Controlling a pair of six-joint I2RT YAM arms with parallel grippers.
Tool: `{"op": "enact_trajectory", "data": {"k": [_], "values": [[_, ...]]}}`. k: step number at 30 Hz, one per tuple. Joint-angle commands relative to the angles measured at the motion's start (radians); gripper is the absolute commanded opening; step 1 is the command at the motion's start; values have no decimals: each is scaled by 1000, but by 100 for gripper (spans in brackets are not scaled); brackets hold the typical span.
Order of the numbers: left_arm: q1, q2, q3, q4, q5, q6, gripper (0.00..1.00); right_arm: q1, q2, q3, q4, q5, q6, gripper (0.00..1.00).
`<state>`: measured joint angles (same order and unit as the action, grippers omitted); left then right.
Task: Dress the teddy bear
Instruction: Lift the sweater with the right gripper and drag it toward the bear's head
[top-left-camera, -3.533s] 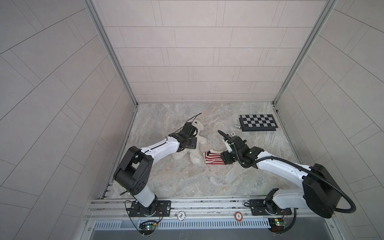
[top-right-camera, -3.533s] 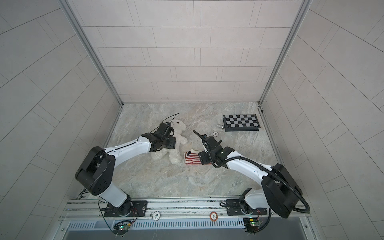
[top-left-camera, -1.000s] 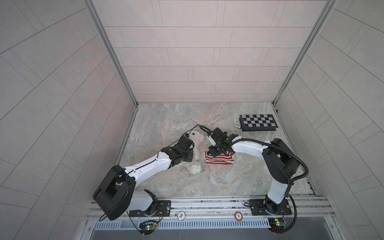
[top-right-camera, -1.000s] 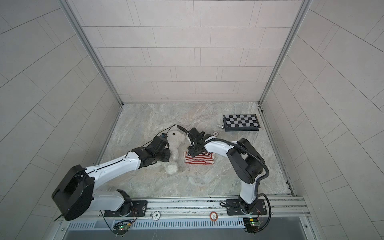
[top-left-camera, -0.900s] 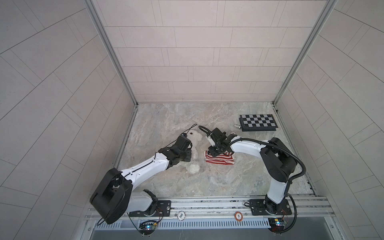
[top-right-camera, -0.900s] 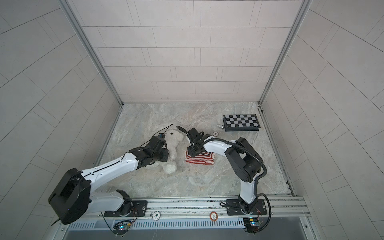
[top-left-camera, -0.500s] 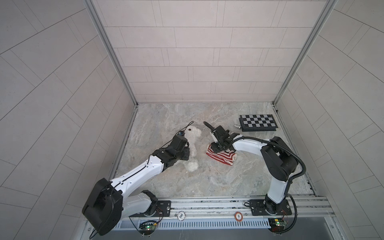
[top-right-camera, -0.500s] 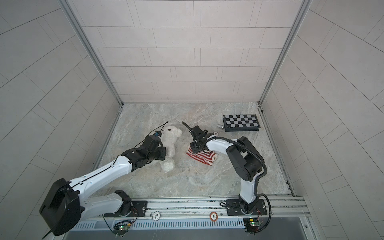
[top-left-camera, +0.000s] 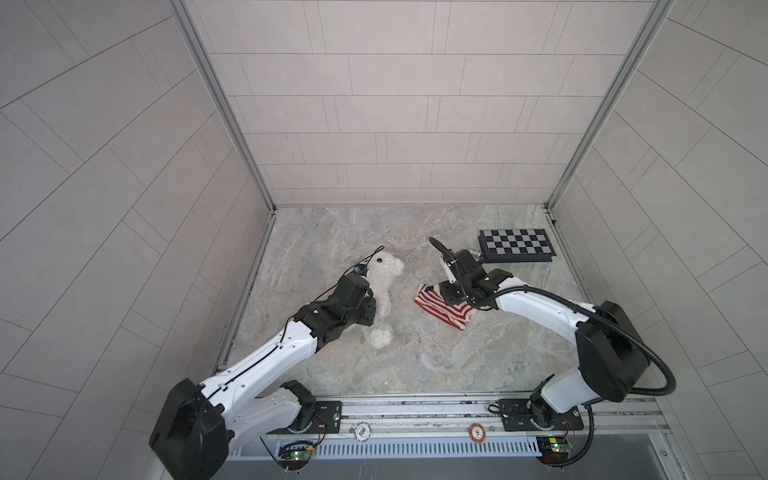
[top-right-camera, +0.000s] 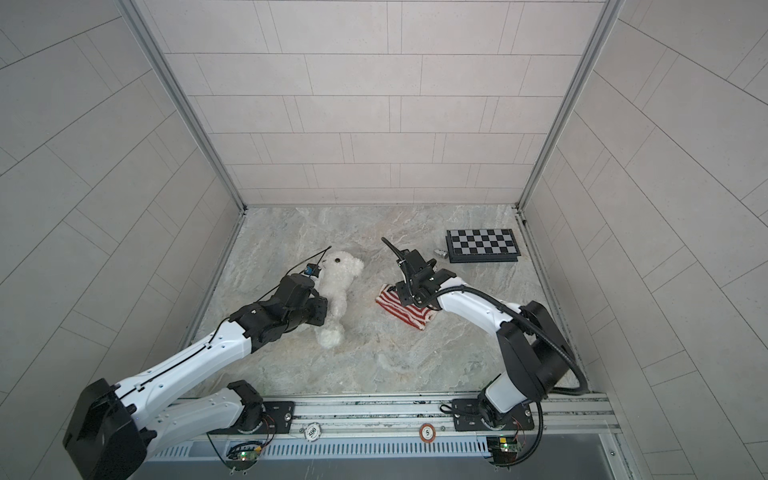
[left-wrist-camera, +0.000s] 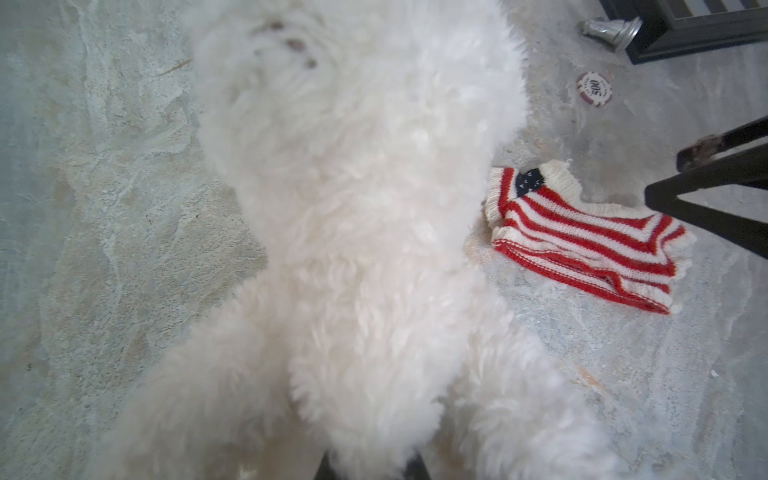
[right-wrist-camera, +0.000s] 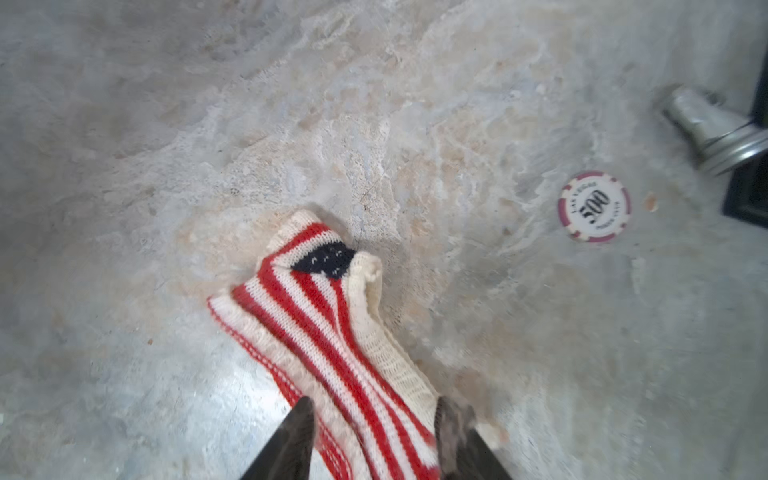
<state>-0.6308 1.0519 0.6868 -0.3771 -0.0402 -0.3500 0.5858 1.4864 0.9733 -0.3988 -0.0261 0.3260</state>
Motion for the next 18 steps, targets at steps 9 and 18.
{"op": "enact_trajectory", "data": {"k": [9,18], "values": [[-6,-89,-41,-55,75,-12,5,78,54,-12,-98,-67,-68,39],[-10,-144,-77,-58,79,-25,7,83,167,19,-64,-66,-79,34]]}}
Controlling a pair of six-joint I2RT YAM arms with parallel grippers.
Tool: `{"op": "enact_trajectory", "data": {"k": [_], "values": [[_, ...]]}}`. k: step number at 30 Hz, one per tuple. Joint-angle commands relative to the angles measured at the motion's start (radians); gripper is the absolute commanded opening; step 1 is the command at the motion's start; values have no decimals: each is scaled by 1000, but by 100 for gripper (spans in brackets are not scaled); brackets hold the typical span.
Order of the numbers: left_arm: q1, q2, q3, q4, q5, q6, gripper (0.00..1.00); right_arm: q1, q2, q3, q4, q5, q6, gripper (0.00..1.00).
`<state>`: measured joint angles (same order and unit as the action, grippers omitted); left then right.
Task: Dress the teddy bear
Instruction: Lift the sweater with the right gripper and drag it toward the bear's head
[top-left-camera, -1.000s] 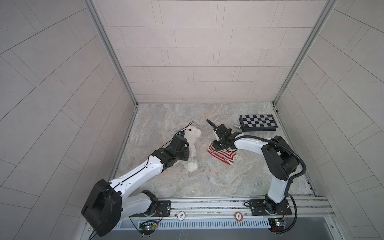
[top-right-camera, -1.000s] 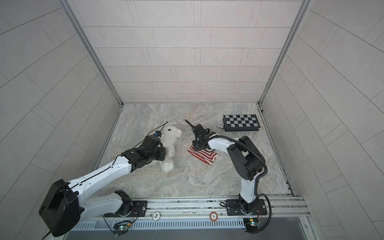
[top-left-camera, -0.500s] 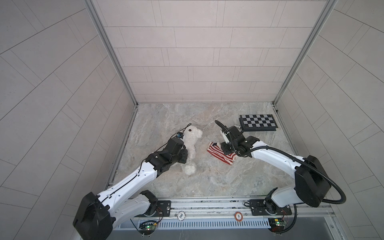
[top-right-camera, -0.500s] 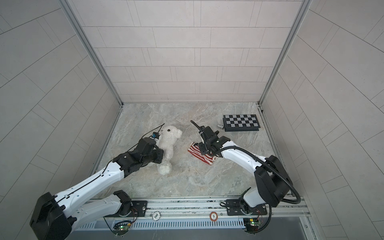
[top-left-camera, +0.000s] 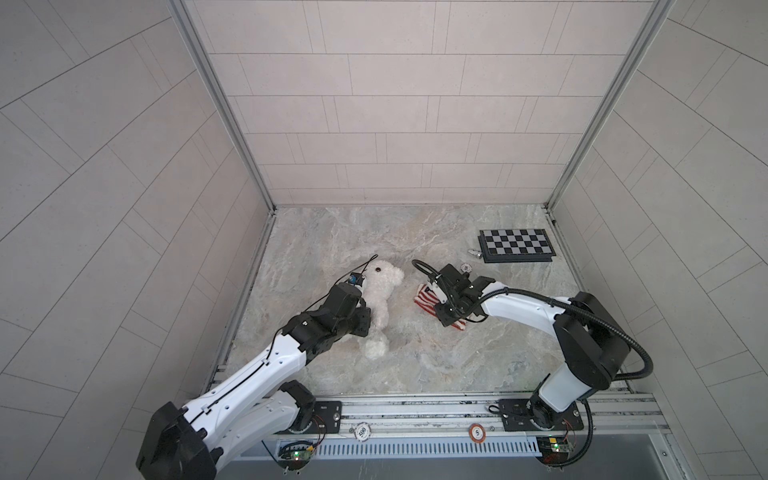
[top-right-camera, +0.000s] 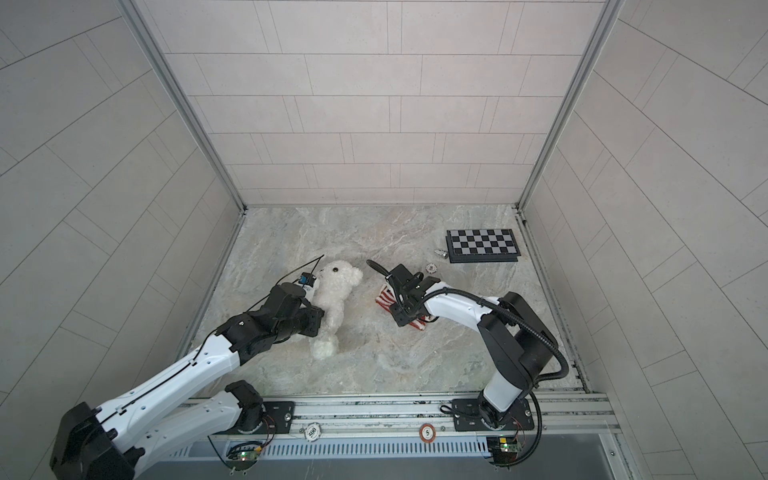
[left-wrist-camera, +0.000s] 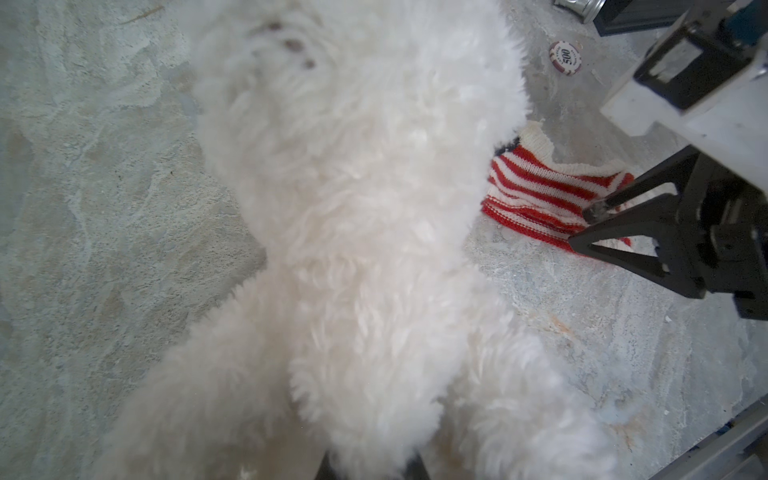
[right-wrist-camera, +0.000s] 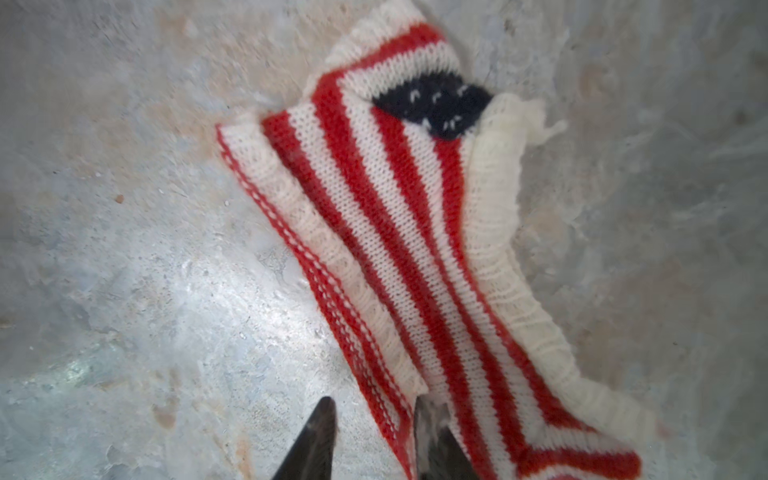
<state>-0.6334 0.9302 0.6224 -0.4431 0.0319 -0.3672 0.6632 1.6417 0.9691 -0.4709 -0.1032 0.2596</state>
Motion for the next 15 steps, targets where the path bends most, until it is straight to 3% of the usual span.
{"op": "enact_trajectory", "data": {"k": [1,8,15], "values": [[-8,-26,-16,7,7,-9,7,6,16,24,13,13,-11,33],[-11,-42,-22,9,6,-14,8,6,37,18,32,47,-5,27],[-11,-39,-25,15,10,-16,9,7,43,3,50,95,-6,29]]}}
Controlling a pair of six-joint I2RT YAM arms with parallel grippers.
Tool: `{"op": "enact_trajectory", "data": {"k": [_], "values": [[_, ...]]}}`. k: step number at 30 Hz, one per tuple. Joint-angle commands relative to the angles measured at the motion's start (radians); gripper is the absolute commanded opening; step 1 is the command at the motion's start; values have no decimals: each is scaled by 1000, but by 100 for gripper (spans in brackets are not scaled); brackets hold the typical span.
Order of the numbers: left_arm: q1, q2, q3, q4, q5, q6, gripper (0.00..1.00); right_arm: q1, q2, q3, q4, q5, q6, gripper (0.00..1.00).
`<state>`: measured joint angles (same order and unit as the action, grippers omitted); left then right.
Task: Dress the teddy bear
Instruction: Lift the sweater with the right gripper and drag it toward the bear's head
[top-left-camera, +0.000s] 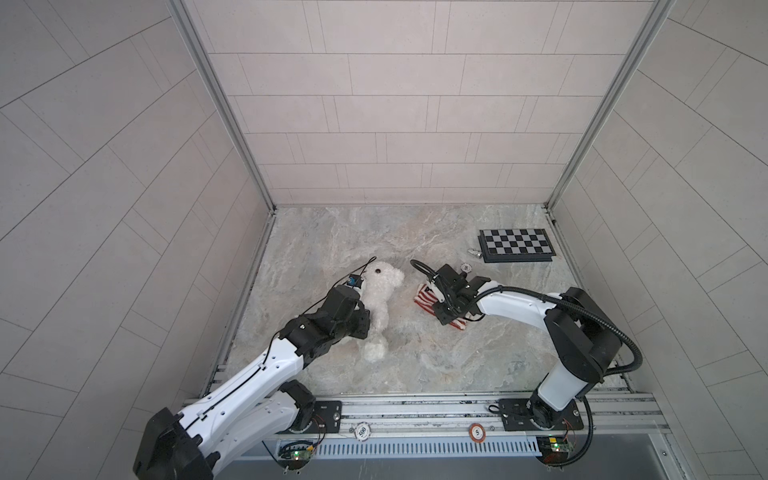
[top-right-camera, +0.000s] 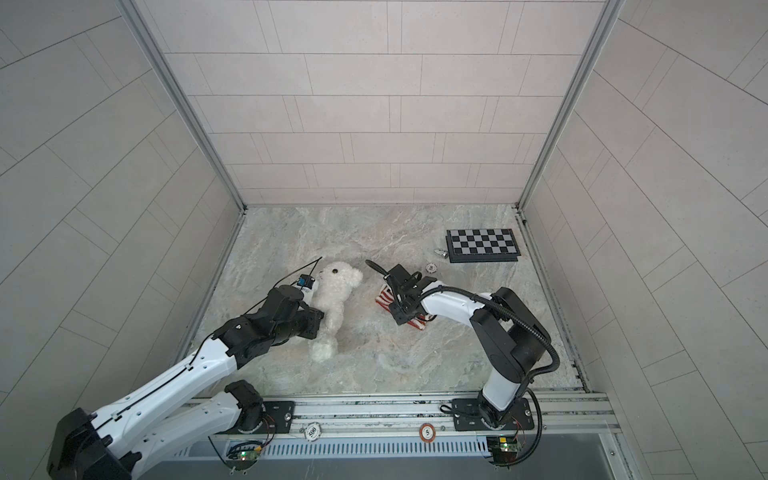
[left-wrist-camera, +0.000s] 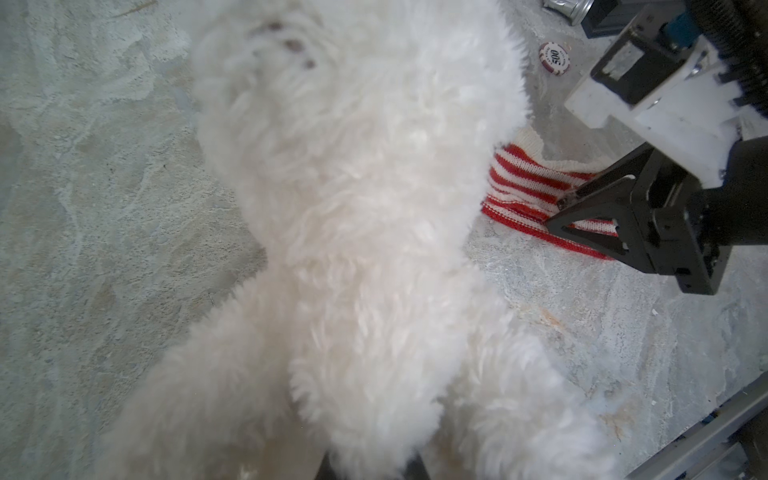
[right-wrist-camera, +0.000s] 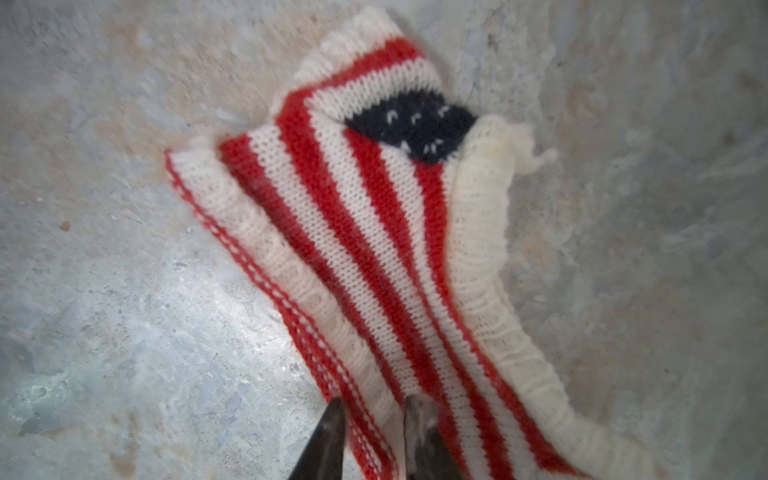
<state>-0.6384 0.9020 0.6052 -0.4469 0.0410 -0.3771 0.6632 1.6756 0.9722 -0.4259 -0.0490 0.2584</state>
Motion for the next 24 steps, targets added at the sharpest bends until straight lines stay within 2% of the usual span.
{"op": "enact_trajectory", "data": {"k": [1,9,13,16,18,24], "values": [[-6,-10,-7,20,0,-5,9,7,14,1,6,40,-4,28],[-7,-15,-9,20,-6,-4,9,7,20,2,15,37,-6,16],[-6,-48,-13,23,-31,-5,8,4,-18,-5,15,32,-8,5],[-10,-55,-11,31,-10,5,6,3,-69,-13,23,21,-13,0],[-35,-38,-3,27,6,13,5,3,-95,-20,25,20,-19,0],[-190,-30,-29,28,-5,-38,3,-1,-203,-97,117,34,-35,0]]}}
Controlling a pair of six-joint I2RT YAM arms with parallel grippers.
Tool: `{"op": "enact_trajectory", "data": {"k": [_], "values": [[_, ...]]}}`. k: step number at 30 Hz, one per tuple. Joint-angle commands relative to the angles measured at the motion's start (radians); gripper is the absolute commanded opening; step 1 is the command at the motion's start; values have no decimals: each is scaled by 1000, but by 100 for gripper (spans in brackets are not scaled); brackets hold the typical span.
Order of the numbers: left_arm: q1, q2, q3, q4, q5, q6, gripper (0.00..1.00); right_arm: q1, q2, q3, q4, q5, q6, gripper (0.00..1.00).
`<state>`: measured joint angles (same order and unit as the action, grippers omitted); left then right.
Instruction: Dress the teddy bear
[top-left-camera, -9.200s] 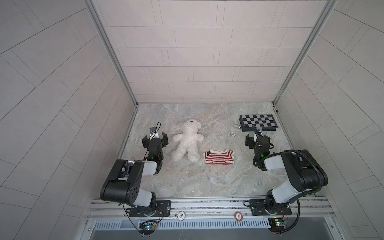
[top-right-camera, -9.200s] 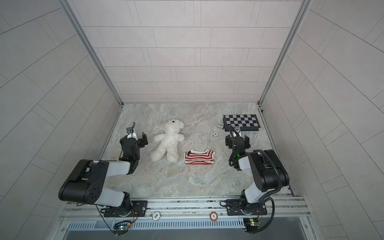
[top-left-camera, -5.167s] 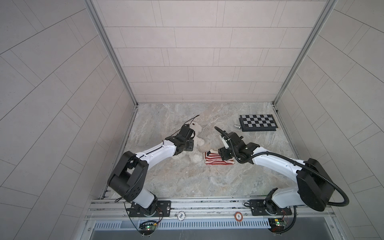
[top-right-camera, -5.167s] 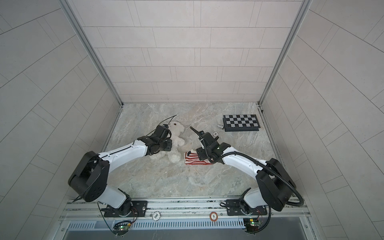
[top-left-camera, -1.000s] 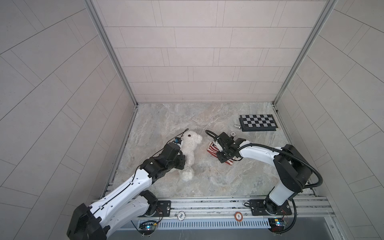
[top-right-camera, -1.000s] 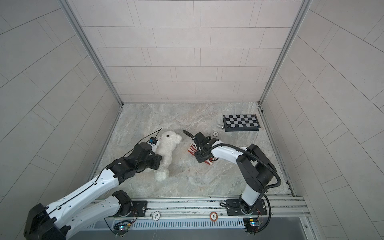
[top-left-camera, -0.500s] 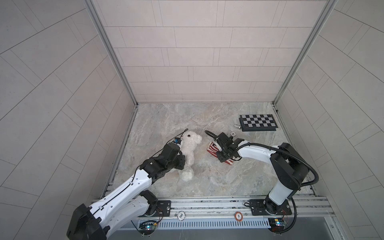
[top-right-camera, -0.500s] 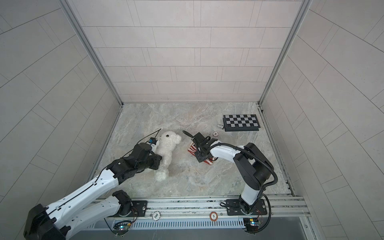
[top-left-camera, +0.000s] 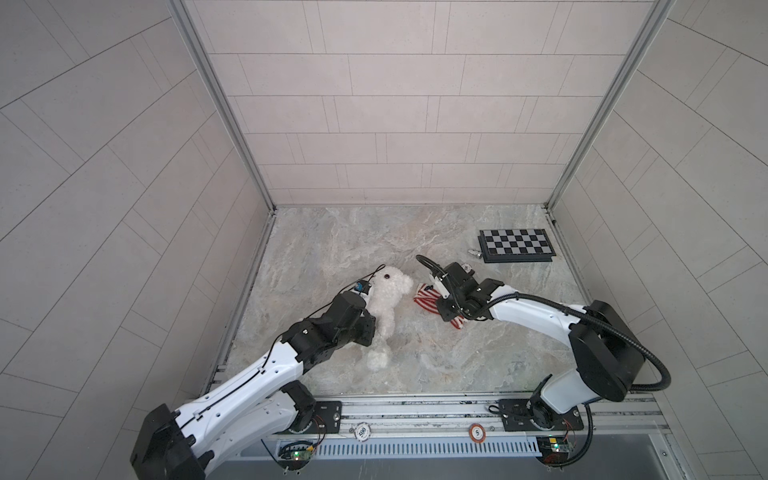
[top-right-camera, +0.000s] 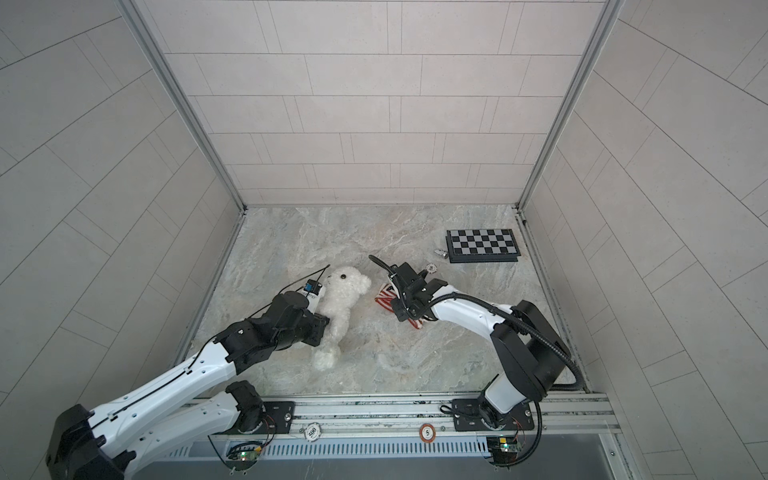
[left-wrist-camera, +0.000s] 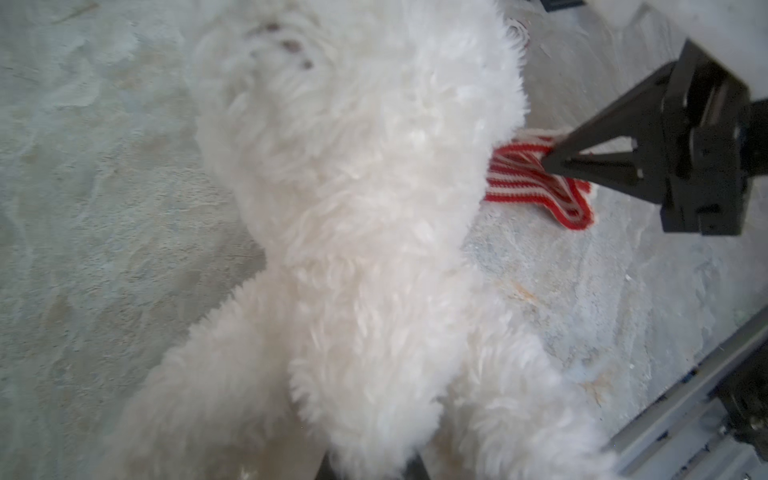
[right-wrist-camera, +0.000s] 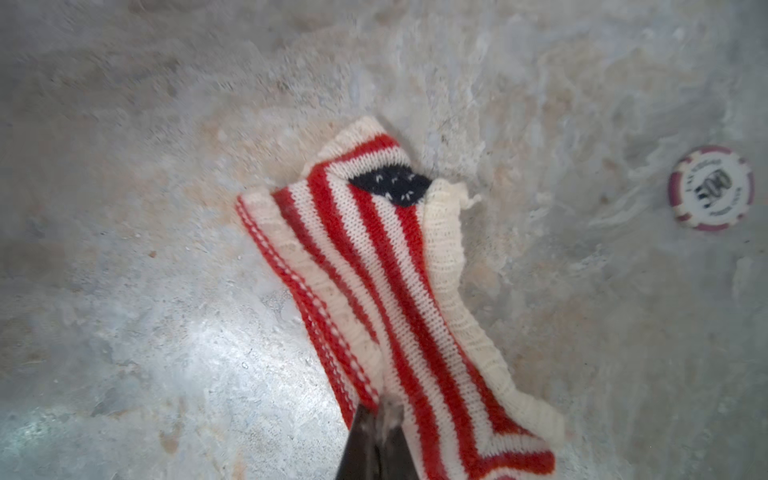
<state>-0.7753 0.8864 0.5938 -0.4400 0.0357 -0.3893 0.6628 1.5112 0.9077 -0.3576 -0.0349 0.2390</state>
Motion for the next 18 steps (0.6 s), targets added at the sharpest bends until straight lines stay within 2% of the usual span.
{"op": "enact_trajectory", "data": {"k": [1,10,18], "values": [[-80,-21,-26,19,3,-29,3,1,-51,-46,64,19,-22,0],[-239,-14,-41,-26,74,-15,0,0,-113,-100,135,-34,-76,0],[-276,105,-13,-10,58,44,0,0,-182,-149,203,-125,-81,0]]}}
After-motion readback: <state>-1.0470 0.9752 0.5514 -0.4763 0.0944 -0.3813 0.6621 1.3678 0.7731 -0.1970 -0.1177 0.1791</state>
